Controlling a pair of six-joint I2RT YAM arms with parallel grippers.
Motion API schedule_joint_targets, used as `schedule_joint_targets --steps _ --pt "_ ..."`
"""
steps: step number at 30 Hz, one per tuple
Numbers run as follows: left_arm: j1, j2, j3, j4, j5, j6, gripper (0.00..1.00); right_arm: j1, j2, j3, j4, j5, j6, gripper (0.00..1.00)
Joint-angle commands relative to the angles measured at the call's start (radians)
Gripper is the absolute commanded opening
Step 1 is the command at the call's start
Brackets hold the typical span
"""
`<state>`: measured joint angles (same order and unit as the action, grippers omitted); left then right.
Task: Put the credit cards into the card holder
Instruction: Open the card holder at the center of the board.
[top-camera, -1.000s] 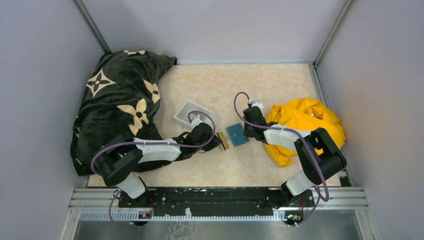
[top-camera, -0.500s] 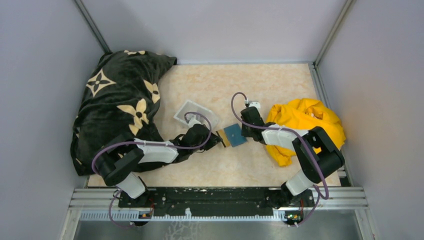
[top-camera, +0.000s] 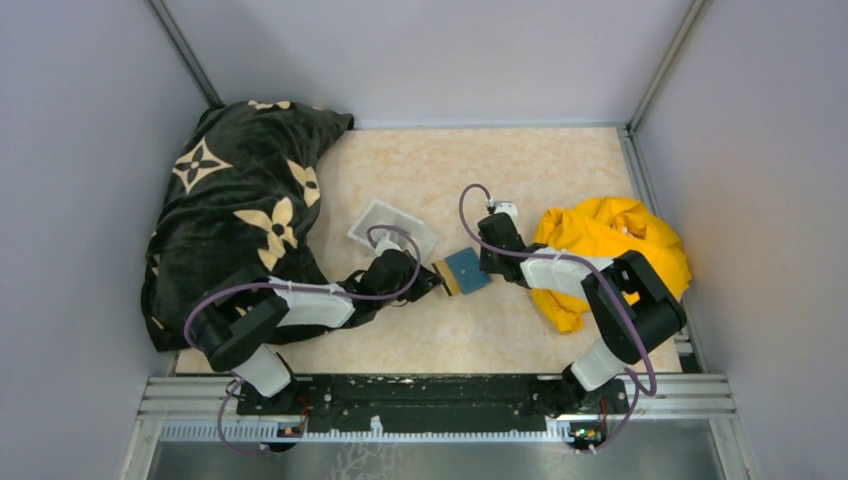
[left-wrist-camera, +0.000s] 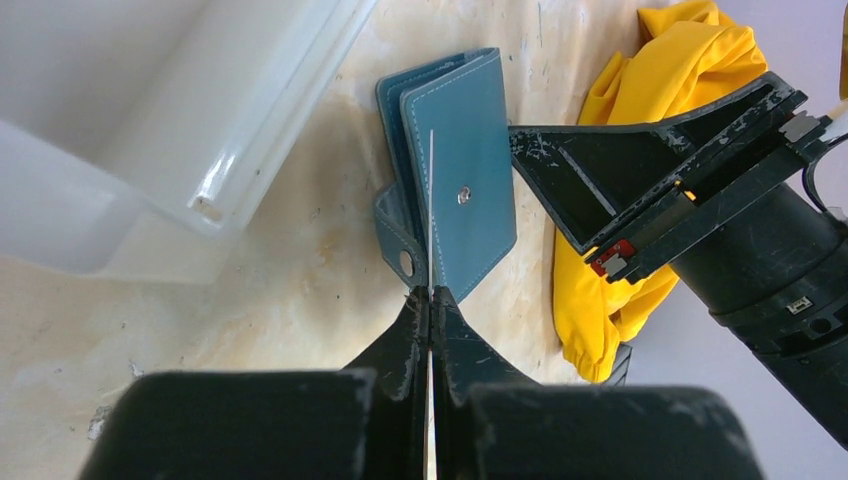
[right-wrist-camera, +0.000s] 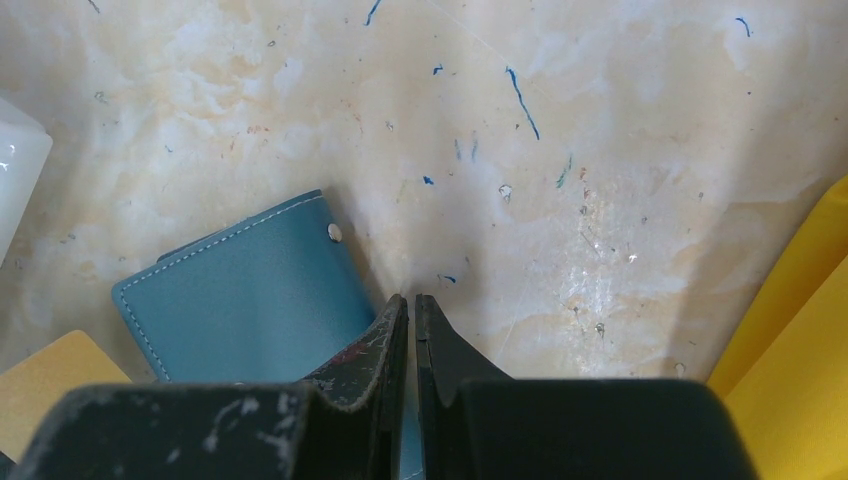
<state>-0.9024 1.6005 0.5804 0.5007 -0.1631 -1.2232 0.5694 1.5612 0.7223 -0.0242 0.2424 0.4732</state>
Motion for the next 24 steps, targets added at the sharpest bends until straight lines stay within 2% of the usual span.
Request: schedule_joint_targets --steps 1,6,24 --pt "0.005 -0.015 -0.032 0.041 0.017 -0.046 0.0 0.015 0.029 0.016 -0.034 -0.003 0.012 0.08" --pt "0.004 -0.025 -0.072 0.055 -0.006 -0.106 0.0 0.017 0.032 0.017 -0.033 -0.006 0.014 0.08" --pt "0.018 0.024 -0.082 0.215 0.048 -0.105 0.0 0.017 0.036 0.029 -0.05 0.001 0.006 0.08"
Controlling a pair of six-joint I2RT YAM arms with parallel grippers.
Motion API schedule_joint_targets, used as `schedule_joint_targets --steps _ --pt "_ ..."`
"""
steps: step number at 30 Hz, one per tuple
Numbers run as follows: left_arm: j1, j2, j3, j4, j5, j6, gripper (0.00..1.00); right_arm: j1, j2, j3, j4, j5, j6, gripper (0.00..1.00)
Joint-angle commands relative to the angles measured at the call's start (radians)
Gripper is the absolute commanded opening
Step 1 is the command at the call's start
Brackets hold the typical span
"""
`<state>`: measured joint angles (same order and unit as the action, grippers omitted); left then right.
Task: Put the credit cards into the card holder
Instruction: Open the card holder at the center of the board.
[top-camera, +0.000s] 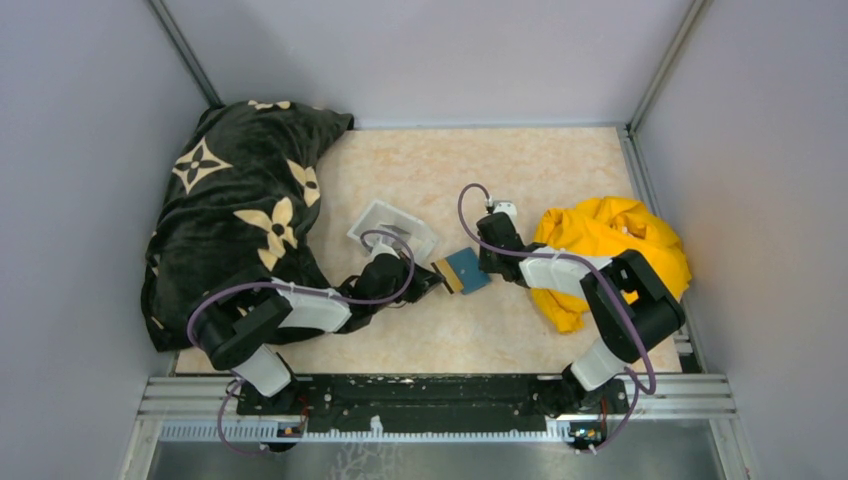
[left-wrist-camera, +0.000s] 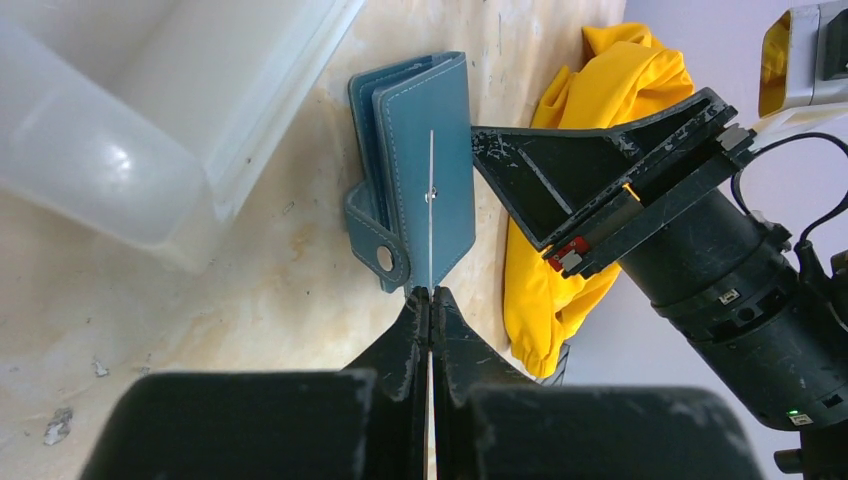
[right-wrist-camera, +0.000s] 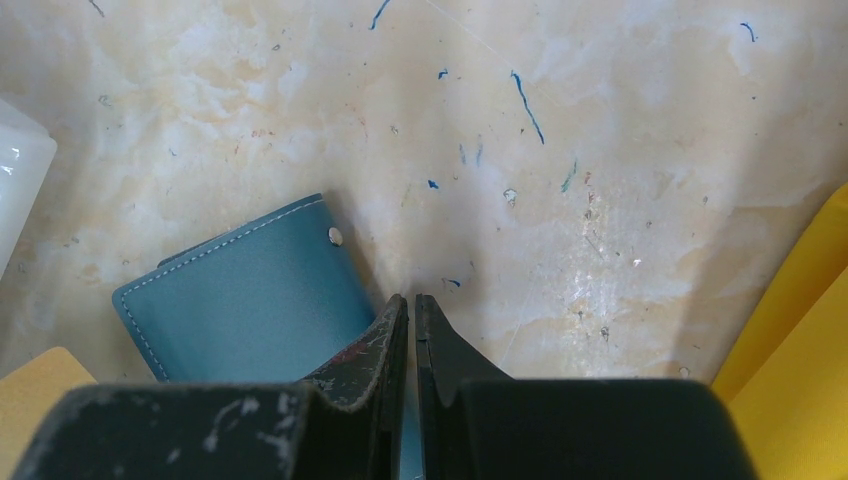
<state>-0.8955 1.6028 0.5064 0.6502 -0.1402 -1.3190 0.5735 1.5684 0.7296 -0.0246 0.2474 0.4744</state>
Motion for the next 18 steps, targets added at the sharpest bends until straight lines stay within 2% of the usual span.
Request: schedule_joint_targets --steps 1,18 --pt "0.012 0.023 -0.008 0.065 0.028 -0.009 0.0 0.013 0.028 0.022 -0.051 -0.004 0.004 0.08" --pt "0.021 -0.028 -0.048 0.014 0.019 -0.004 0.0 0.012 0.034 0.027 -0.046 -0.007 0.004 0.08"
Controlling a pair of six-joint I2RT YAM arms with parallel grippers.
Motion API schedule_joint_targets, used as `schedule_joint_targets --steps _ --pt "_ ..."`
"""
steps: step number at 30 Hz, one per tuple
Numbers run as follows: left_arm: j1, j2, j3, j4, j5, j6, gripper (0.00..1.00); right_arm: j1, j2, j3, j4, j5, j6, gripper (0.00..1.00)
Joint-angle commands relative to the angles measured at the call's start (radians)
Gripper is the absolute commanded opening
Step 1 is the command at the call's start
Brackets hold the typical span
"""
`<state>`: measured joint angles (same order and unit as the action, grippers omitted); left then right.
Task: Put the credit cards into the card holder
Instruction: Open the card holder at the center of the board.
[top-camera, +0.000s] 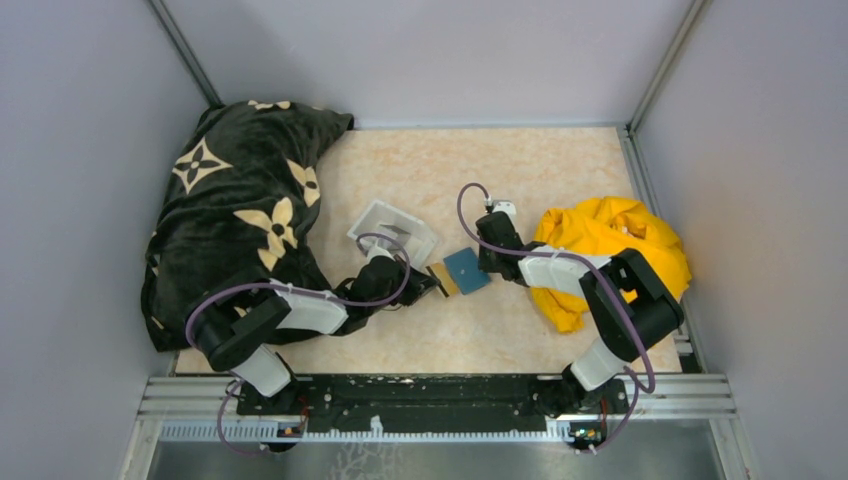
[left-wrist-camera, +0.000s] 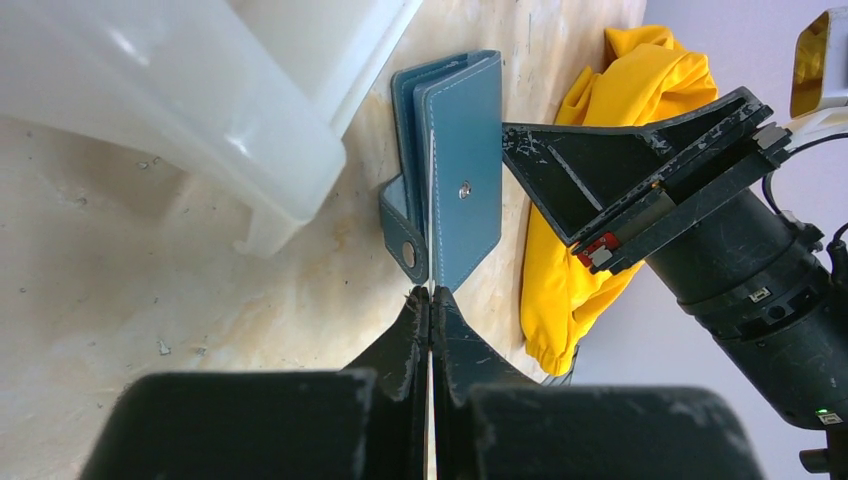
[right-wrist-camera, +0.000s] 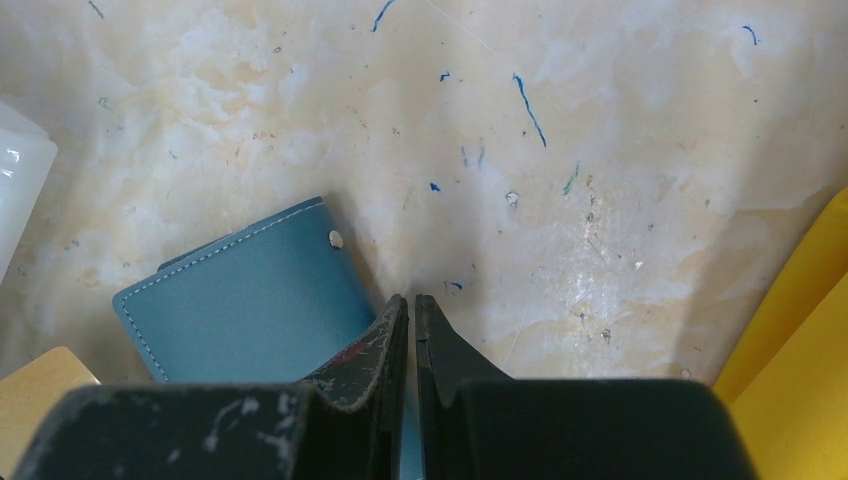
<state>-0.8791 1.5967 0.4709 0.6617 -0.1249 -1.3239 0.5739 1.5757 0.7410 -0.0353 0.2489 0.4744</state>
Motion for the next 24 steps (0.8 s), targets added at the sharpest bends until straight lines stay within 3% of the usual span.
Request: schedule_joint_targets --steps 1,24 --pt "0.006 -0.018 -0.011 0.004 0.005 0.001 0.0 0.012 0.027 0.015 -0.036 -0.009 0.004 0.08" --pt "0.004 0.068 0.054 0.056 0.038 0.02 0.0 0.012 0.039 0.006 -0.021 -0.02 0.007 0.08"
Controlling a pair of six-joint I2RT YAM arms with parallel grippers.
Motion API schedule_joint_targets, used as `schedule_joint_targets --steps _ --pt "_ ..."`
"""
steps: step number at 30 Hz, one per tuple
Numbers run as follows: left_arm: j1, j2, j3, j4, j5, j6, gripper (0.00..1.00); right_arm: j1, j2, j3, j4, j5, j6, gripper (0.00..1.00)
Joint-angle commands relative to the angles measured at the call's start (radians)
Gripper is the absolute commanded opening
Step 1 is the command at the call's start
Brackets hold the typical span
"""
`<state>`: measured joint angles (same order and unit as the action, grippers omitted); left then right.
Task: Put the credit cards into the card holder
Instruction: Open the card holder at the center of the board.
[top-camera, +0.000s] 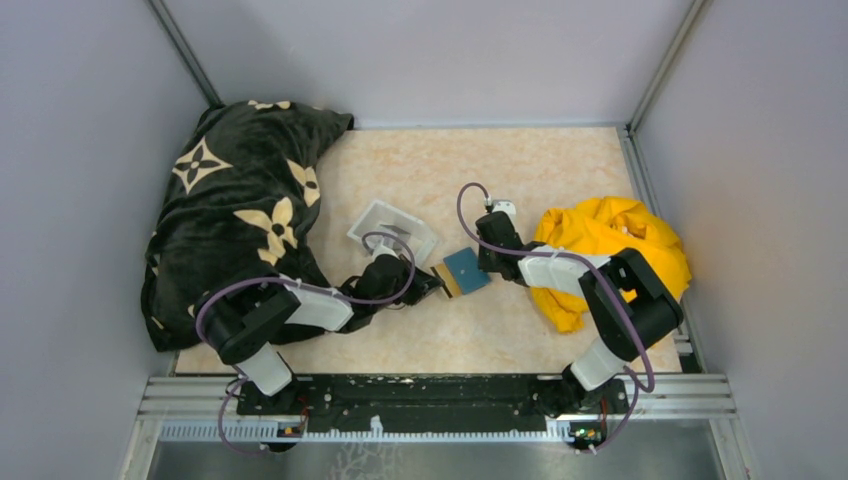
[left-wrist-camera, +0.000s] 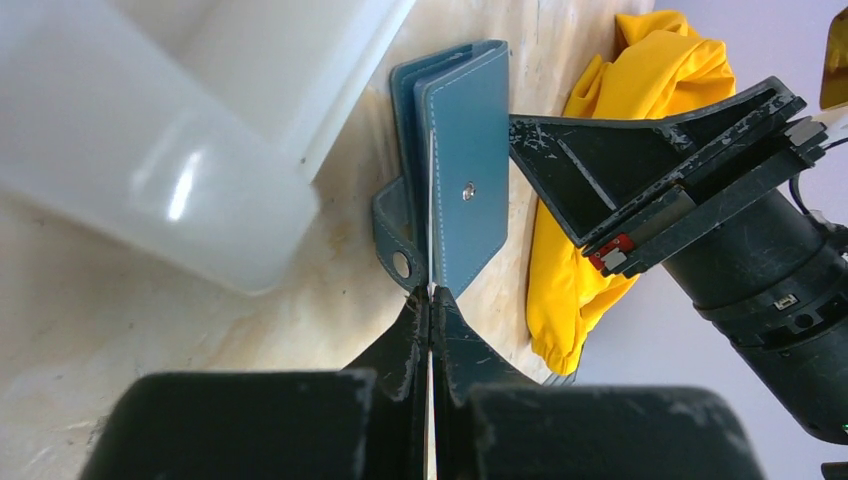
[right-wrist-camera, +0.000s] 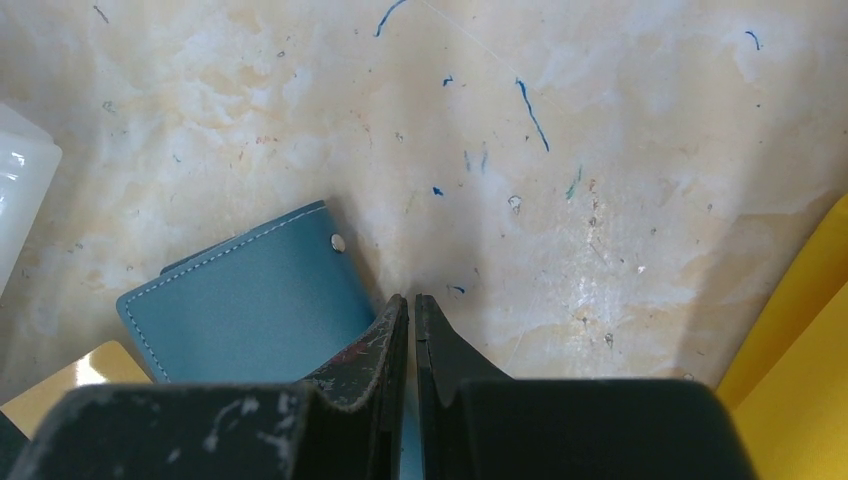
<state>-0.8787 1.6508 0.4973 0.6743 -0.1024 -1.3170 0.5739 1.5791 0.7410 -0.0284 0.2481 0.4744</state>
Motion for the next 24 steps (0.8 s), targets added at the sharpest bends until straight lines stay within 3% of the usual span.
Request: schedule_joint_targets --steps 1,24 --pt "0.004 0.015 0.028 0.046 0.016 0.013 0.0 0.012 0.036 0.005 -0.026 -0.021 0.006 0.08" --pt "0.003 0.05 0.007 0.121 0.023 0.01 0.0 0.012 0.037 -0.006 -0.024 -0.023 0.009 0.08"
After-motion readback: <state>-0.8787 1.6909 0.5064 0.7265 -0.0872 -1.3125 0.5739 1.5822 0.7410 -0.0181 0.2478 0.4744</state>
